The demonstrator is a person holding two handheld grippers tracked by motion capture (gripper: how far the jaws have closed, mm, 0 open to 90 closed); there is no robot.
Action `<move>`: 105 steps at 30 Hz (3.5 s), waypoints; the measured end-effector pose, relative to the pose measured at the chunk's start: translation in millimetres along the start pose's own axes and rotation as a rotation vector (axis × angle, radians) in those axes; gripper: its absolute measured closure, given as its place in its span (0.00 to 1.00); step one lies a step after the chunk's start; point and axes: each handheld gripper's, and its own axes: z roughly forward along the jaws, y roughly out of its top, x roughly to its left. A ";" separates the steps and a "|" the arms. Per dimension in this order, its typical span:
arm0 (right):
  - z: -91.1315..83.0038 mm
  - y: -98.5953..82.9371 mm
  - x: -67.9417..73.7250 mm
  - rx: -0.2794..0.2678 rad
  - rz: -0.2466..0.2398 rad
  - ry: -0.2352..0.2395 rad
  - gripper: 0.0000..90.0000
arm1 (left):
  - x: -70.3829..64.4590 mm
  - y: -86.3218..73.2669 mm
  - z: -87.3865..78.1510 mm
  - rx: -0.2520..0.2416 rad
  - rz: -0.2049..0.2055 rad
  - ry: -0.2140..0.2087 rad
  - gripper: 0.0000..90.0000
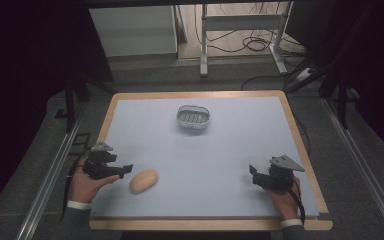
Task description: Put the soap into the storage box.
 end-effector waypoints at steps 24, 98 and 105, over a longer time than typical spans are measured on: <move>-0.1 -0.1 1.0 0.003 0.002 -0.018 0.11 | -31.5 13.9 10.2 0.097 0.112 -0.050 0.24; 1.3 0.4 1.8 0.017 -0.001 -0.041 0.11 | -48.7 19.6 48.7 0.261 0.205 -0.071 0.34; 1.5 0.5 2.1 0.019 0.001 -0.042 0.11 | -48.3 24.6 47.0 0.250 0.206 -0.076 0.34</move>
